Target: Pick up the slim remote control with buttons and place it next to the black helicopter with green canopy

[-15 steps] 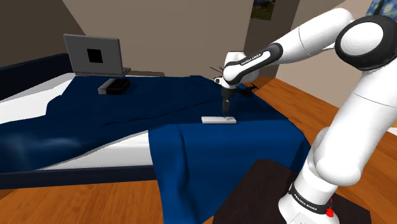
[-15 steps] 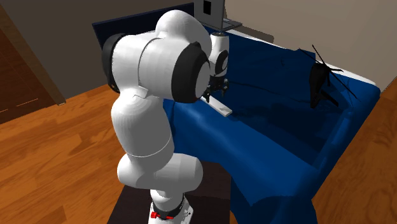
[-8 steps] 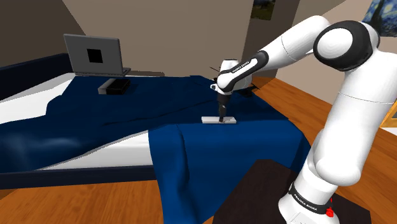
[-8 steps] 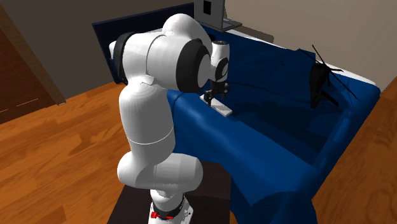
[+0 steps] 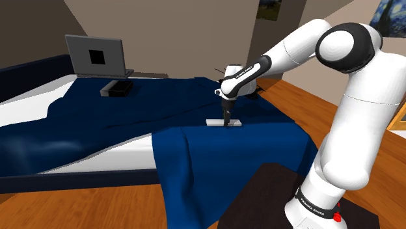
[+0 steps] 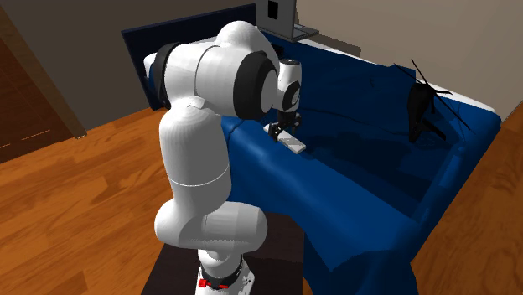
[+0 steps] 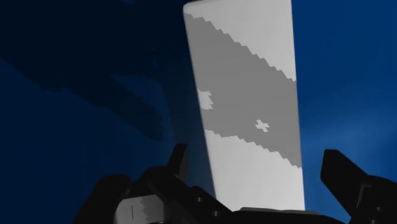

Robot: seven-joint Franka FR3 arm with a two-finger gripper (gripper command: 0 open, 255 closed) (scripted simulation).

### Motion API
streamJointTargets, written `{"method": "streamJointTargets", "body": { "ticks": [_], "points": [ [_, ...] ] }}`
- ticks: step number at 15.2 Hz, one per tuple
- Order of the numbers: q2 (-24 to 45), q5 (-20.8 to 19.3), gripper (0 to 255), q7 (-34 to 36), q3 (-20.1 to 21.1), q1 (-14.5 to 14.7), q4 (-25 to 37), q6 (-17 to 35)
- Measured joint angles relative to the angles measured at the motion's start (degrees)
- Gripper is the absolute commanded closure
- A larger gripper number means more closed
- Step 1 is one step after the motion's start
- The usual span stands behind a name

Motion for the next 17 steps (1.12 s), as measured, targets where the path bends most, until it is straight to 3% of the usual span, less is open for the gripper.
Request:
{"method": "streamJointTargets", "body": {
  "ticks": [1, 2, 12, 17],
  "points": [
    [0.0, 0.0, 0, 0.0, 0.0, 0.0, 0.0, 0.0],
    [0.0, 0.0, 255, 0.0, 0.0, 0.0, 0.0, 0.0],
    [0.0, 0.0, 255, 0.0, 0.0, 0.0, 0.0, 0.0],
    [-2.1, -1.0, 255, 0.7, -0.1, 0.1, 0.8, -2.8]
  ]
}}
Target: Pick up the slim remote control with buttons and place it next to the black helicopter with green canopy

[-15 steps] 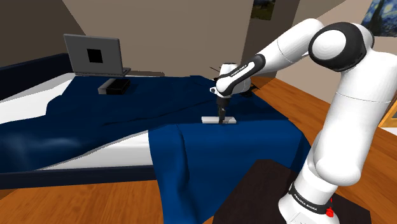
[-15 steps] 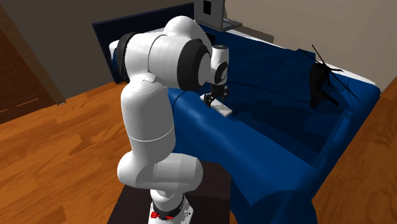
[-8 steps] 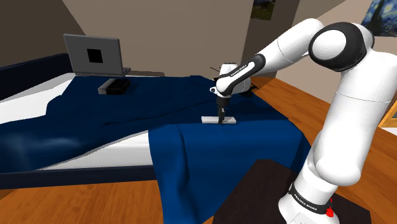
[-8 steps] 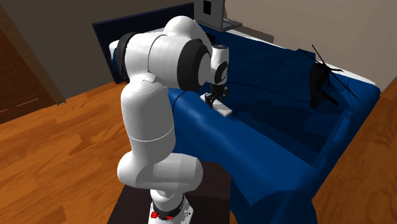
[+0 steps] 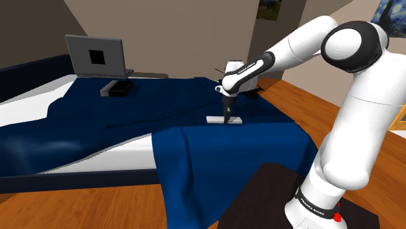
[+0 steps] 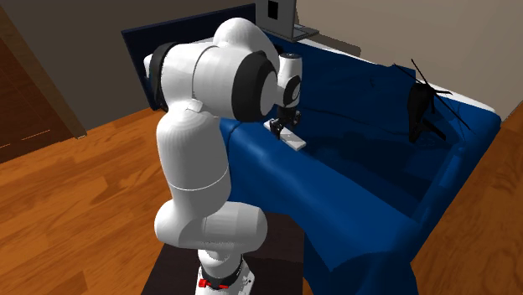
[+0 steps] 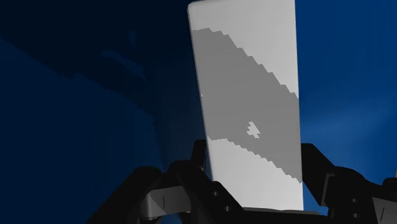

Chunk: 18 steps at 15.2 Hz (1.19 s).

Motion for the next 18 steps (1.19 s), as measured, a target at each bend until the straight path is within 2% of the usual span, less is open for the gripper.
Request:
{"method": "streamJointTargets", "body": {
  "ticks": [18],
  "points": [
    [-6.9, -2.6, 255, 1.7, 0.2, 0.2, 7.3, -13.8]
  ]
}}
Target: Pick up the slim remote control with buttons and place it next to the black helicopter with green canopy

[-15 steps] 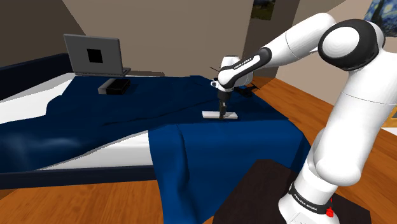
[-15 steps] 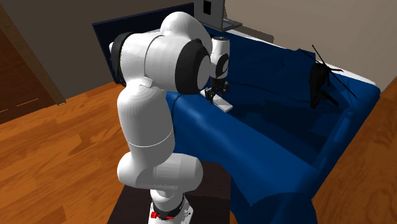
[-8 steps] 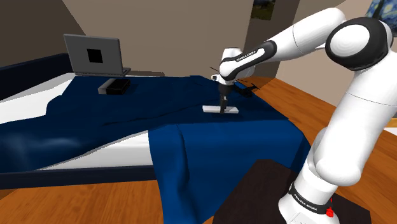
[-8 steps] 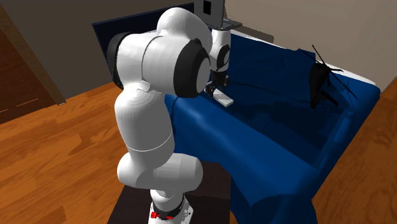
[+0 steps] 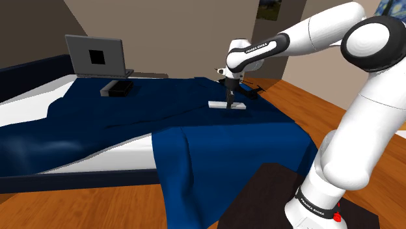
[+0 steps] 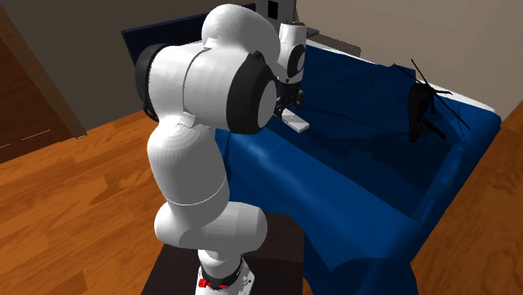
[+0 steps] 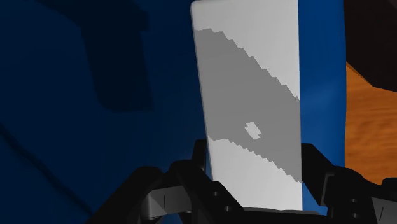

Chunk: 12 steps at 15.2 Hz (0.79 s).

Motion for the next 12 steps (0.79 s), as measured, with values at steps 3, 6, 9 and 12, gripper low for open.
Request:
{"method": "streamJointTargets", "body": {
  "ticks": [3, 6, 9, 12],
  "points": [
    [-0.5, -0.1, 255, 0.1, 0.1, 0.1, 1.8, -2.3],
    [-1.1, -0.3, 255, 0.2, 0.1, 0.0, 3.4, -4.5],
    [-1.6, -0.4, 255, 0.3, 0.3, 0.1, 5.3, -6.9],
    [-2.0, -0.5, 255, 0.4, 0.3, 0.2, 7.1, -9.0]
  ]
}}
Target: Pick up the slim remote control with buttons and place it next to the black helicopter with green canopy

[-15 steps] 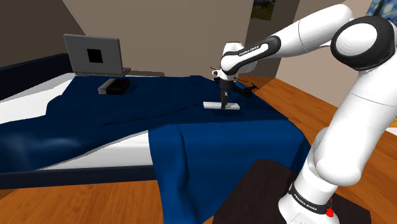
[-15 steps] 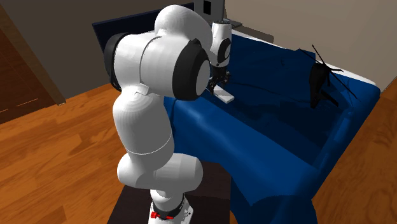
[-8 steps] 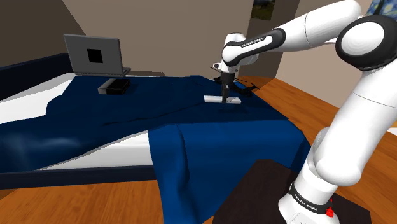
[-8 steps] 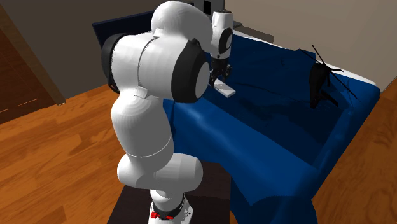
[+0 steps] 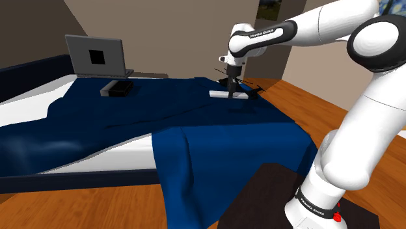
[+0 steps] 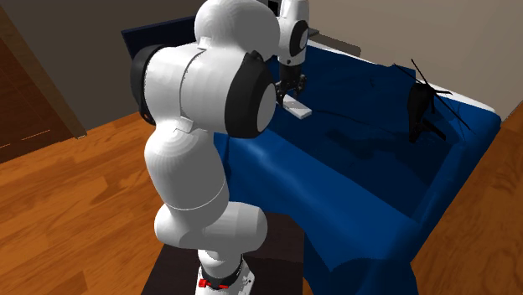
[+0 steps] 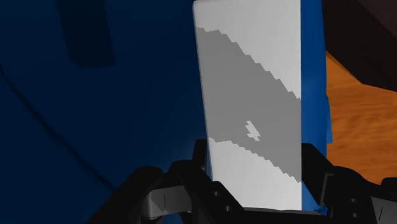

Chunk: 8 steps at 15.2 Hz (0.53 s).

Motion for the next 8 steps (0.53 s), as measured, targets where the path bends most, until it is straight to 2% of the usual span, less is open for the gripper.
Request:
{"method": "streamJointTargets", "body": {
  "ticks": [8],
  "points": [
    [-0.7, -0.1, 255, 0.1, 0.2, 0.1, 5.6, -6.2]
  ]
}}
